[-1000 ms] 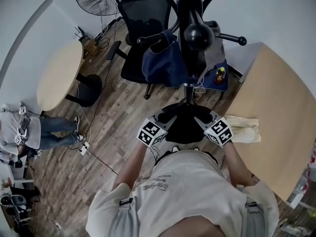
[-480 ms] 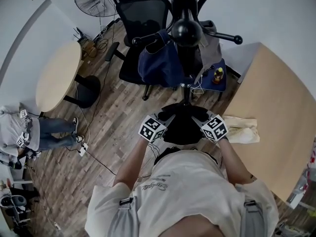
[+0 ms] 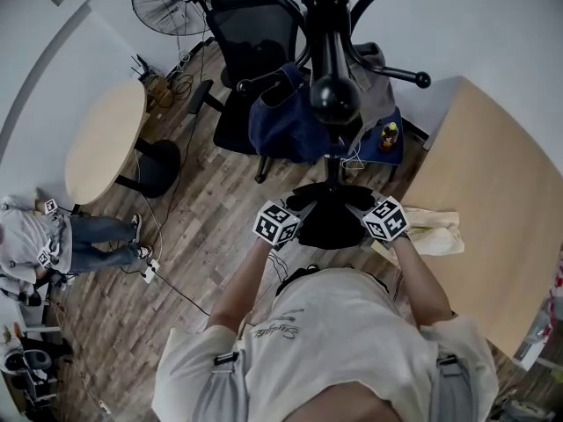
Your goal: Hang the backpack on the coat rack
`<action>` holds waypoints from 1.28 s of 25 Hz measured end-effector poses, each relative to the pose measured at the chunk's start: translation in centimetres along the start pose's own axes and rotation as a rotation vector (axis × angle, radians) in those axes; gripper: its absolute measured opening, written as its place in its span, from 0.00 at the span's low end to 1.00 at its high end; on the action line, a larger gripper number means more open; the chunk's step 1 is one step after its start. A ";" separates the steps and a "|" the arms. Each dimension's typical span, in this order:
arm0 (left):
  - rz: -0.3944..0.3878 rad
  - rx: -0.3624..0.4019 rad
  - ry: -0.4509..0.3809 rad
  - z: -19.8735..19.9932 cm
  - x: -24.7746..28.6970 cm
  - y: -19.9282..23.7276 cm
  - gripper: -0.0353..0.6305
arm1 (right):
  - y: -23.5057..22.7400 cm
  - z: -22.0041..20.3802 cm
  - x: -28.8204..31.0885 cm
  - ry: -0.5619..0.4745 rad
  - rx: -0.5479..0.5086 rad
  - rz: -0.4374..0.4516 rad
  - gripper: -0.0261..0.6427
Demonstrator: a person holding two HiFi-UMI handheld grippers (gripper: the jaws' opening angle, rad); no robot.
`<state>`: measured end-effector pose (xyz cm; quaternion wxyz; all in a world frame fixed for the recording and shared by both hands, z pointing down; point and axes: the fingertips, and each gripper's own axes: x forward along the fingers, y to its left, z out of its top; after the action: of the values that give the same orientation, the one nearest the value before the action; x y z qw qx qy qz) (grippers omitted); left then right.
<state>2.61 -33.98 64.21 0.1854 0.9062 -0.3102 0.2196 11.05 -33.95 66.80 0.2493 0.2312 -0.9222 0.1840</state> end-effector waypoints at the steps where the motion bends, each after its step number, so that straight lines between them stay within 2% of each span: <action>1: -0.002 -0.006 -0.004 0.0 0.2 0.1 0.14 | -0.3 0.0 0.0 -0.002 0.005 -0.002 0.12; 5: 0.007 -0.020 -0.012 0.0 0.5 0.3 0.15 | -1.3 0.0 -0.4 -0.023 0.040 -0.038 0.21; 10: 0.046 -0.010 -0.015 -0.2 -0.3 0.2 0.19 | -1.1 0.1 -2.5 -0.063 0.037 -0.121 0.22; 13: 0.075 -0.017 -0.024 -0.4 -1.2 0.3 0.22 | -0.8 0.0 -4.8 -0.122 0.115 -0.174 0.22; 16: 0.115 -0.026 -0.044 -0.2 -2.4 0.6 0.23 | -0.1 0.3 -7.0 -0.176 0.169 -0.191 0.18; 20: 0.161 -0.029 -0.065 0.0 -4.5 0.6 0.20 | 1.4 1.1 -8.6 -0.222 0.175 -0.171 0.03; 24: 0.187 -0.026 -0.104 0.9 -6.3 0.1 0.12 | 2.7 2.7 -9.9 -0.258 0.133 -0.166 0.03; 28: 0.201 0.012 -0.133 3.0 -8.0 -0.8 0.09 | 4.3 5.7 -10.3 -0.311 0.095 -0.151 0.03; 32: 0.165 0.072 -0.155 5.7 -8.9 -3.3 0.09 | 6.1 7.6 -10.8 -0.329 0.018 -0.142 0.03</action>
<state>0.04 -29.95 54.24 0.1097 0.8979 -0.3889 0.1746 13.36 -28.77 53.34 0.1053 0.3250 -0.9302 0.1340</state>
